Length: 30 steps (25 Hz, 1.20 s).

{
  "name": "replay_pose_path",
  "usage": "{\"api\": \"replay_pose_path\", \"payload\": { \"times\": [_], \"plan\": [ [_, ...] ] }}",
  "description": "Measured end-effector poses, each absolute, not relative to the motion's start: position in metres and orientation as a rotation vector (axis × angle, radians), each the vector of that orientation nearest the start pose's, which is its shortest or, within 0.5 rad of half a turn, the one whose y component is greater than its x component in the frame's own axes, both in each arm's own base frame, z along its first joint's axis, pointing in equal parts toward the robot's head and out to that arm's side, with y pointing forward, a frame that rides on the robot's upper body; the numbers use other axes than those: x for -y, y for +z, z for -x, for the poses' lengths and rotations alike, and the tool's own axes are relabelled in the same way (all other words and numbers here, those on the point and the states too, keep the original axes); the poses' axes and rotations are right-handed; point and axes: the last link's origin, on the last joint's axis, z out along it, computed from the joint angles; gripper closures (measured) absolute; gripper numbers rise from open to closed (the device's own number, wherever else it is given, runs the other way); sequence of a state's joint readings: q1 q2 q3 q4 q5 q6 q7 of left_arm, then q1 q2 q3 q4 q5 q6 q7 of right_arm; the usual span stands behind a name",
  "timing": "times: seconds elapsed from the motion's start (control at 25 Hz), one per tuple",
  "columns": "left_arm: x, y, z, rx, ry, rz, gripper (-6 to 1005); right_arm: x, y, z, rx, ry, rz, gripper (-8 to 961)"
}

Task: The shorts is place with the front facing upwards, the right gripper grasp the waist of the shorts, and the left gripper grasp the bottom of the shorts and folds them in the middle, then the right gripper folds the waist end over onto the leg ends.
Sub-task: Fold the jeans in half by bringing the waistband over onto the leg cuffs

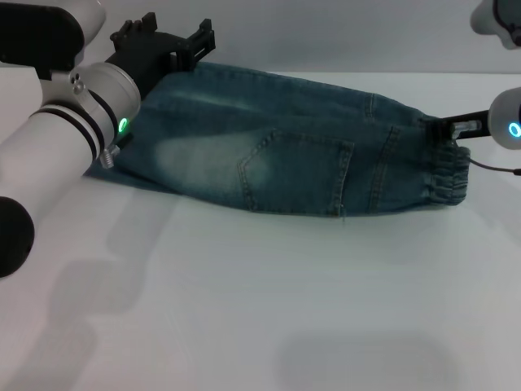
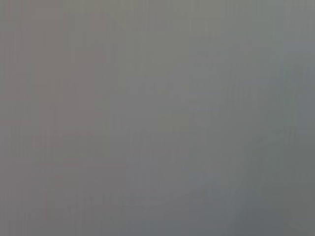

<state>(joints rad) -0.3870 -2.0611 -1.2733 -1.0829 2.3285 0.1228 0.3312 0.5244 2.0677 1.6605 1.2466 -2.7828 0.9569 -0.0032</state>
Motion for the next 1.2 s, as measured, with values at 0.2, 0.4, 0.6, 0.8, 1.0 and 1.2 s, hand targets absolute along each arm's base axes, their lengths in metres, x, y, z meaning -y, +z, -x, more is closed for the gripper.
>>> {"api": "replay_pose_path", "payload": {
  "times": [0.2,0.4,0.6,0.8,1.0,1.2],
  "plan": [
    [-0.408,-0.025,0.187,0.714,-0.619,1.846,140,-0.411,0.014,-0.216,-1.212,-0.02,1.923,955],
    [-0.408,-0.025,0.187,0.711,-0.618,1.846,140,-0.417,0.027,-0.217,-1.206,0.007,1.893,954],
    [-0.408,-0.025,0.187,0.71,-0.616,1.848,140,-0.423,0.038,-0.209,-1.18,0.047,1.876,954],
    [-0.407,-0.027,0.188,0.716,-0.613,1.85,140,-0.426,0.036,-0.21,-1.188,0.032,1.879,948],
    [-0.408,-0.029,0.188,0.715,-0.607,1.855,140,-0.422,0.031,-0.208,-1.188,0.007,1.901,915],
    [-0.41,-0.03,0.188,0.716,-0.601,1.859,140,-0.416,0.024,-0.201,-1.182,-0.02,1.942,782]
  ]
}}
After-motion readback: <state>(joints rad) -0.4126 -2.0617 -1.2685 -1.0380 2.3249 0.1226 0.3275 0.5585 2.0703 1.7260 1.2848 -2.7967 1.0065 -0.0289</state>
